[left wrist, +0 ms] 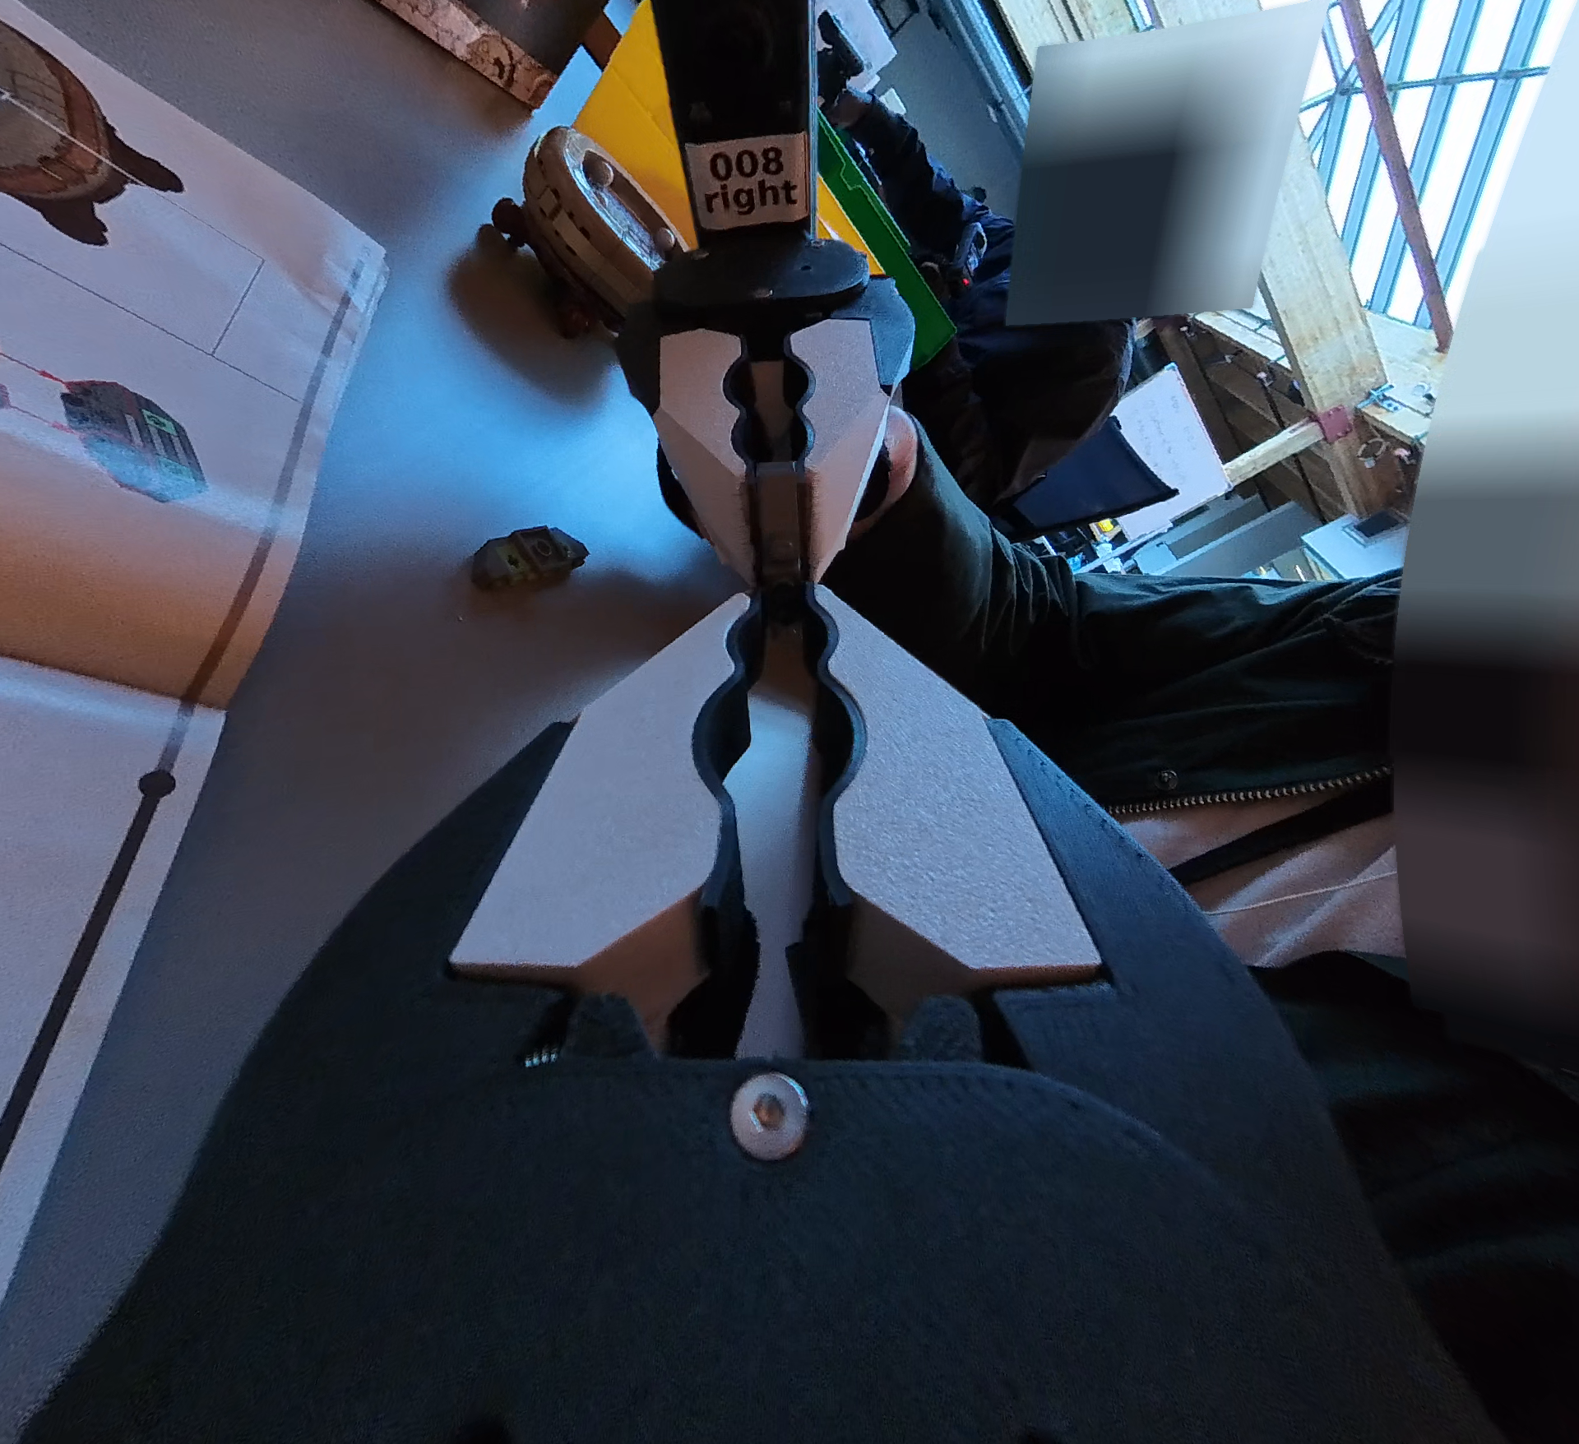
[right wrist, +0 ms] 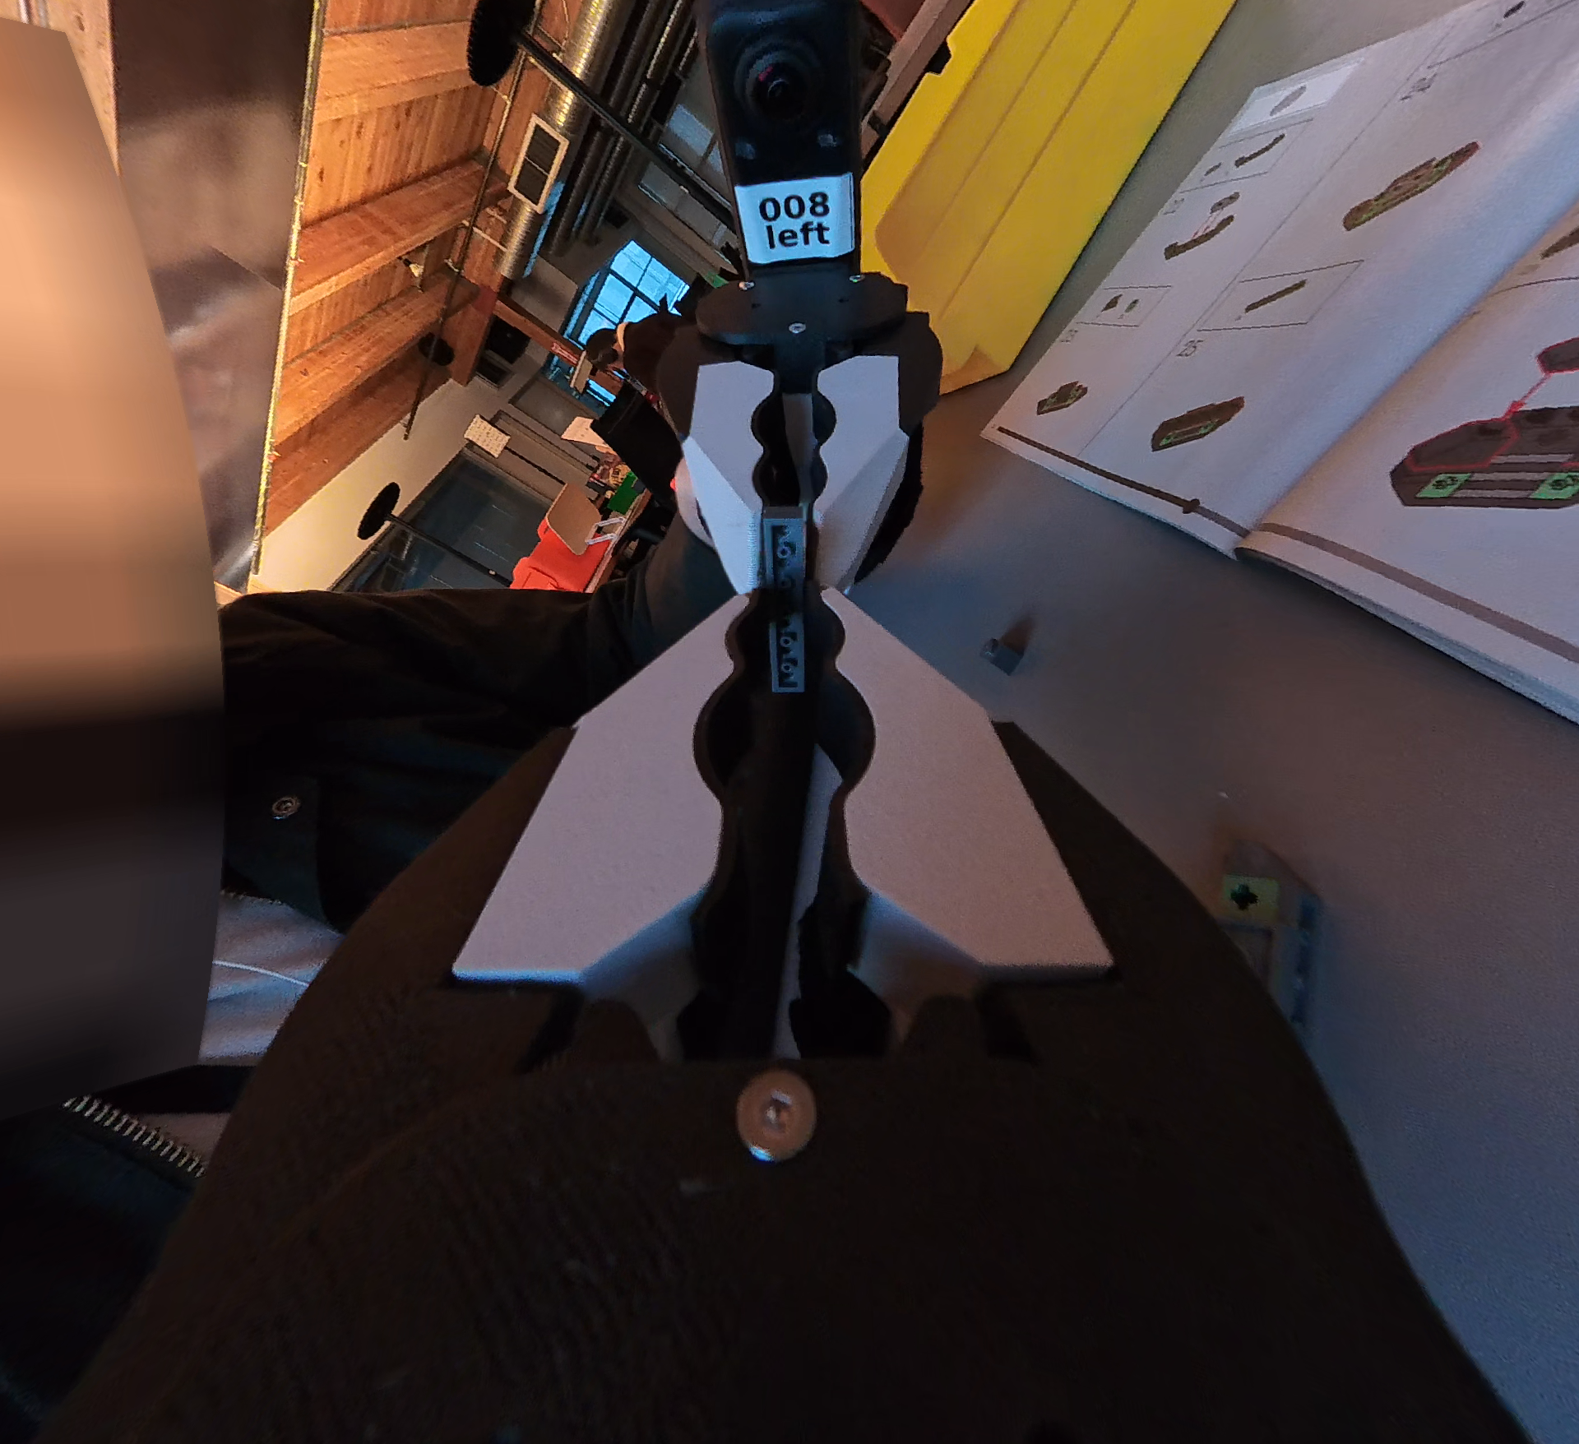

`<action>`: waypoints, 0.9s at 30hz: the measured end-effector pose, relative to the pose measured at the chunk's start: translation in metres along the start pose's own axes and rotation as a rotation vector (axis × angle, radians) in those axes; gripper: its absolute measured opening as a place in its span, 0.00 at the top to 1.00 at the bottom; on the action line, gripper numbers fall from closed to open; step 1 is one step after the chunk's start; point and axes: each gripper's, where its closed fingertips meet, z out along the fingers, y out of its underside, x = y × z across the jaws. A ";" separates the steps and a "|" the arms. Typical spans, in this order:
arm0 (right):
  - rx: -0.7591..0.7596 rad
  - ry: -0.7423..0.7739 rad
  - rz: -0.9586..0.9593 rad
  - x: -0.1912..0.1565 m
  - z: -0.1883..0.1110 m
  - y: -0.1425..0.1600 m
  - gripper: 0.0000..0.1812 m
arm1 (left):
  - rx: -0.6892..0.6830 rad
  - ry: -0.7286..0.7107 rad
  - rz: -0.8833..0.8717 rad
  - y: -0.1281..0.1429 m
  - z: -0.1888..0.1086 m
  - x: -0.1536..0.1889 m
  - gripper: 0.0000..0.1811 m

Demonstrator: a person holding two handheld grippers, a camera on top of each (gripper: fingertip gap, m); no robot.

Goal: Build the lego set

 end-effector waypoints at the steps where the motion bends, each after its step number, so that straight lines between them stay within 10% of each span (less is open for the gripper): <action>1: -0.001 0.003 -0.003 -0.001 0.000 -0.001 0.97 | 0.008 0.001 0.006 -0.001 0.000 0.001 0.97; 5: -0.002 0.020 -0.018 -0.002 -0.007 -0.003 0.97 | 0.061 -0.024 -0.006 -0.009 -0.008 -0.003 0.97; 8: 0.216 0.062 -0.005 0.001 -0.060 -0.038 0.97 | 0.331 -0.033 -0.028 -0.048 -0.069 -0.008 0.97; 19: 0.057 -0.012 0.045 -0.001 -0.034 -0.013 0.96 | -0.264 -0.234 -0.013 0.042 -0.010 -0.042 0.91; 27: -0.034 0.017 0.018 0.008 -0.019 0.002 0.96 | -0.106 -0.236 0.094 0.009 -0.016 -0.032 0.76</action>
